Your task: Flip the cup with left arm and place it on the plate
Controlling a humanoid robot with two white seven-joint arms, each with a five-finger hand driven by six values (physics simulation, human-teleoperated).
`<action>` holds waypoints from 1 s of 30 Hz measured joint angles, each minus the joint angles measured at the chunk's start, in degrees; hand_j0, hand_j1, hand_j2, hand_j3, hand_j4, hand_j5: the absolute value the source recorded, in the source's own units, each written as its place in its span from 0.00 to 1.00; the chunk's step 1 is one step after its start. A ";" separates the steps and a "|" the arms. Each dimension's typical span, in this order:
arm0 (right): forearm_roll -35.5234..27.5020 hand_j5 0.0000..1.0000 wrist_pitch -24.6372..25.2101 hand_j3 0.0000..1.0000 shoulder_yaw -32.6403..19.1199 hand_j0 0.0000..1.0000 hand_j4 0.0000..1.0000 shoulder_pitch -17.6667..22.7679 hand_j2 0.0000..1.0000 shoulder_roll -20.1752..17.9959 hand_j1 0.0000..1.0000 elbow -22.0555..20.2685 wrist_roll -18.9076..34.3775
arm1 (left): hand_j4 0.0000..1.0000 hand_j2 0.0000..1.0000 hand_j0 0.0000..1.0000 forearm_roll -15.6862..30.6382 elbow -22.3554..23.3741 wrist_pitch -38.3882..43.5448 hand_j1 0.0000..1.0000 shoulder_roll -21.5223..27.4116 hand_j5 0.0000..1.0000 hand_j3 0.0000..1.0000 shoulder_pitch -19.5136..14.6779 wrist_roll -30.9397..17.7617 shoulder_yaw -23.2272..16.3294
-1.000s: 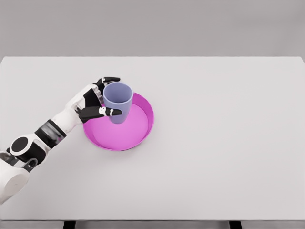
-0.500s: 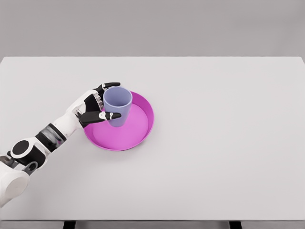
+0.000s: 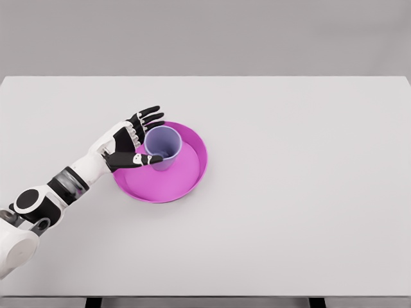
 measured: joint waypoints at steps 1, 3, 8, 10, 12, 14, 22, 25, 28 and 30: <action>0.00 1.00 0.00 1.00 0.00 1.00 1.00 0.00 1.00 0.00 1.00 0.00 0.00 | 1.00 1.00 1.00 -0.05 0.00 0.00 1.00 0.01 1.00 1.00 0.00 0.00 0.01; 0.00 1.00 0.01 1.00 0.00 1.00 1.00 0.00 1.00 0.00 1.00 -0.01 0.00 | 1.00 1.00 1.00 -0.50 0.03 -0.03 1.00 0.05 1.00 1.00 -0.09 0.04 0.15; 0.00 1.00 0.00 1.00 0.00 1.00 1.00 0.00 1.00 0.00 1.00 0.00 0.00 | 1.00 1.00 1.00 -0.99 0.24 -0.05 1.00 0.36 1.00 1.00 0.00 0.09 0.39; 0.00 1.00 0.01 1.00 0.00 1.00 1.00 0.00 1.00 0.00 1.00 0.00 0.00 | 1.00 1.00 1.00 -1.20 0.46 -0.03 1.00 0.73 1.00 1.00 -0.09 0.09 0.43; 0.00 1.00 0.00 1.00 0.00 1.00 1.00 0.00 1.00 0.00 1.00 0.00 0.00 | 1.00 1.00 1.00 -1.50 0.58 -0.05 1.00 1.30 1.00 1.00 -0.09 0.09 0.51; 0.00 1.00 0.00 1.00 0.00 1.00 1.00 -0.09 1.00 0.00 1.00 0.00 0.00 | 1.00 1.00 1.00 -1.60 0.61 -0.06 1.00 2.09 1.00 1.00 -0.26 0.02 0.66; 0.00 1.00 -0.01 1.00 0.00 1.00 1.00 0.00 1.00 0.00 1.00 0.00 0.00 | 1.00 1.00 1.00 -1.20 0.33 -0.47 1.00 7.61 1.00 1.00 -0.09 -2.77 5.27; 0.00 1.00 0.00 1.00 0.00 1.00 1.00 0.00 1.00 0.00 1.00 -0.01 0.00 | 1.00 1.00 1.00 -0.99 0.32 -1.40 1.00 11.06 1.00 1.00 0.17 -13.55 8.21; 0.00 1.00 0.02 1.00 0.00 1.00 1.00 0.00 1.00 0.00 1.00 -0.01 0.00 | 1.00 1.00 1.00 0.07 1.29 -1.69 1.00 14.95 1.00 1.00 0.09 -19.06 10.44; 0.00 1.00 0.01 1.00 0.00 1.00 1.00 -0.09 1.00 0.00 1.00 -0.01 0.00 | 1.00 1.00 1.00 0.52 2.48 -1.72 1.00 16.43 1.00 1.00 0.09 -20.61 11.09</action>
